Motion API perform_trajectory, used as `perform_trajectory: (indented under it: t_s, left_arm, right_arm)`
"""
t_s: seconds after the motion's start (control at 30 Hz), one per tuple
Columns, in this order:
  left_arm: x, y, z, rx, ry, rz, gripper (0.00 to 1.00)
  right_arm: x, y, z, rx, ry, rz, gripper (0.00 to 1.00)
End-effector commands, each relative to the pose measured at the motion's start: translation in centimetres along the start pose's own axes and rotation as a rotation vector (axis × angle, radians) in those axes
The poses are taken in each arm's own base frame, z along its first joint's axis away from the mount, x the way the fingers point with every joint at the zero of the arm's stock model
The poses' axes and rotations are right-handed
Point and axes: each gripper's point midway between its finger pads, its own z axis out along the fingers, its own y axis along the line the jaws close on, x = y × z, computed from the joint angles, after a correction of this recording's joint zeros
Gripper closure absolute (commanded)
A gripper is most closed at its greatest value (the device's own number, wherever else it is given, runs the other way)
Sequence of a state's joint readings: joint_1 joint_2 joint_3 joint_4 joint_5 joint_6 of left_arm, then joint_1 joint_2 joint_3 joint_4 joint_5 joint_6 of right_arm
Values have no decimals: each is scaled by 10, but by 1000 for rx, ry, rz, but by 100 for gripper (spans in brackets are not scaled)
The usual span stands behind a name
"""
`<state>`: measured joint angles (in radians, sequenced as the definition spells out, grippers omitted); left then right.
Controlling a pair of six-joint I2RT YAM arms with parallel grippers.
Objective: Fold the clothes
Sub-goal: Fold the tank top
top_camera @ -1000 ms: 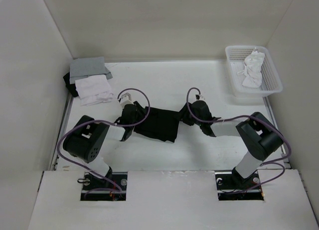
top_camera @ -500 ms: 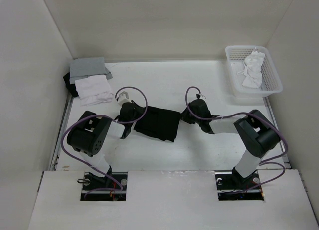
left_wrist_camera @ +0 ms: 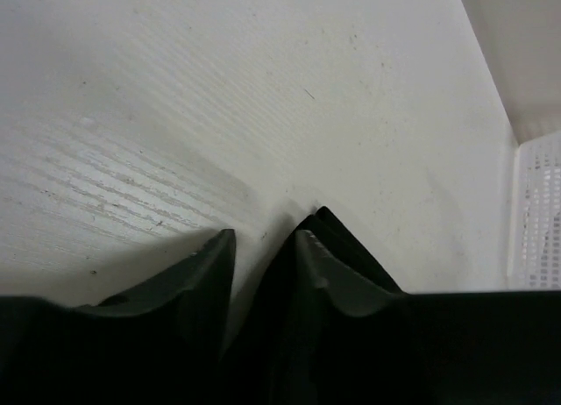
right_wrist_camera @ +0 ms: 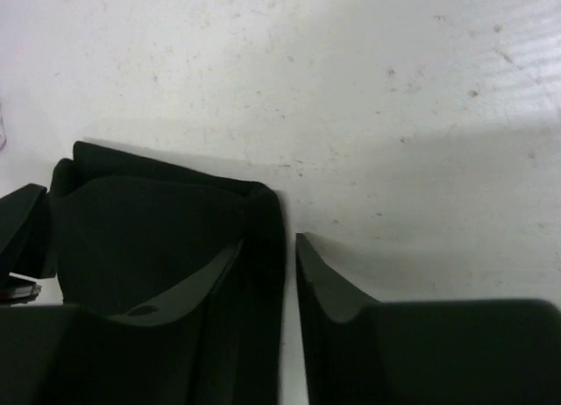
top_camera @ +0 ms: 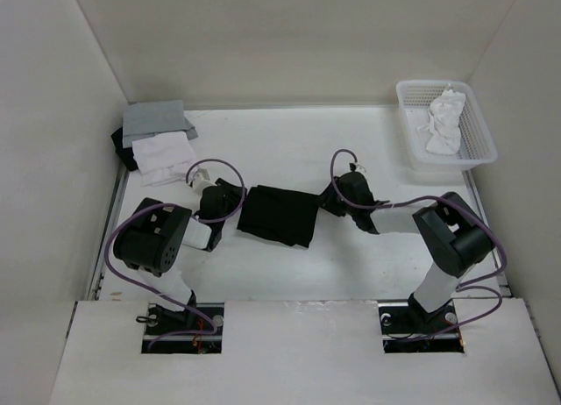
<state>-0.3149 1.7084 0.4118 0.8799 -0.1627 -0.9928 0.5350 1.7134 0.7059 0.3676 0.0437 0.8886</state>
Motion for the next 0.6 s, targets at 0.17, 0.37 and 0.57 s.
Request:
perform_trajectory:
  t_s: [0.17,0.37,0.57]
  left_arm:
    - [-31,-44,-32,163,-101,-13,47]
    - [-40,-63,-74,199,-140,86,43]
    - [-24,-78,-115,218,-60,233,39]
  right_arm:
    - [-30,32,-29,-89,-99,-40,47]
    - [-44,41,-72,-129,-203,-95,39]
    - [-42,23,-104,-98,-278,-166,84]
